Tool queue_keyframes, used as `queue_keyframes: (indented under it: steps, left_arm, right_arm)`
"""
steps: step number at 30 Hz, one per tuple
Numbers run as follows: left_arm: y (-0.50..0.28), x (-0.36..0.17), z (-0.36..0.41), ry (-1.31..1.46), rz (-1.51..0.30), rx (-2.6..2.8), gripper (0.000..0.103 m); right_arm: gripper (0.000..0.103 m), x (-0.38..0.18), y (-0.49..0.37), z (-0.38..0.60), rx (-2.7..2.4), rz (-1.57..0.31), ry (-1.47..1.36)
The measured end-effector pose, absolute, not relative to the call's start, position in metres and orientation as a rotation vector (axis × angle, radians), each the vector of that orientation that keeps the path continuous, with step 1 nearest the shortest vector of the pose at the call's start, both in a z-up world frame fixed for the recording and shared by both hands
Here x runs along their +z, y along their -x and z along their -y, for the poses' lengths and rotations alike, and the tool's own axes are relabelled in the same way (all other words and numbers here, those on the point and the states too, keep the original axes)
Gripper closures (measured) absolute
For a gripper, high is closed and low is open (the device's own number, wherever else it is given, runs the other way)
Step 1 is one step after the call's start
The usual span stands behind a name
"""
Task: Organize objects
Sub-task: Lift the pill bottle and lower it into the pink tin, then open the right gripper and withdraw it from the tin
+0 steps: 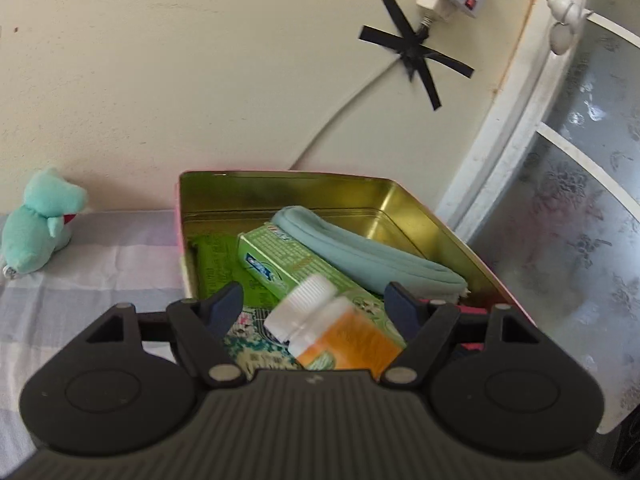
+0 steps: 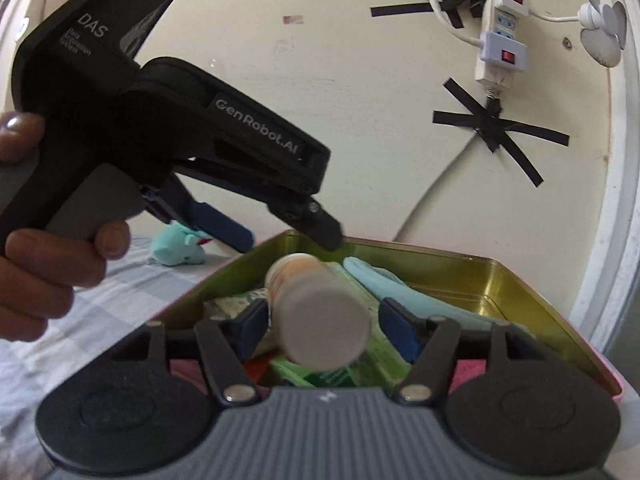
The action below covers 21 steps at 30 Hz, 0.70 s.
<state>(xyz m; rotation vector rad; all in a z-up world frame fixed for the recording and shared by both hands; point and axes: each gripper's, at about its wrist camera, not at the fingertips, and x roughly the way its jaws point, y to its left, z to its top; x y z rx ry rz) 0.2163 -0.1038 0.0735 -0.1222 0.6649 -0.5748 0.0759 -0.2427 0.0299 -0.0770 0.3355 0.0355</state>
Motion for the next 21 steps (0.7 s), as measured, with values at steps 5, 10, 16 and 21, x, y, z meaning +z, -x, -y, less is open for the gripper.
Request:
queue_keyframes:
  steps: [5, 10, 16, 21]
  left_arm:
    - [-0.193, 0.077, 0.095, 0.077, -0.587, -0.449, 0.024]
    - [-0.167, 0.082, 0.077, 0.024, -0.561, -0.353, 0.024]
    - [-0.134, 0.078, 0.054, 0.006, -0.556, -0.288, 0.024]
    - [-0.110, 0.064, 0.045, -0.043, -0.571, -0.252, 0.024]
  right_arm:
    - [0.034, 0.030, -0.062, 0.251, 0.037, -0.295, 0.032]
    - [0.033, 0.034, -0.049, 0.252, 0.055, -0.292, -0.031]
    - [0.032, 0.043, -0.021, 0.253, 0.027, -0.261, -0.146]
    - [0.026, 0.040, 0.006, 0.256, -0.016, -0.276, -0.281]
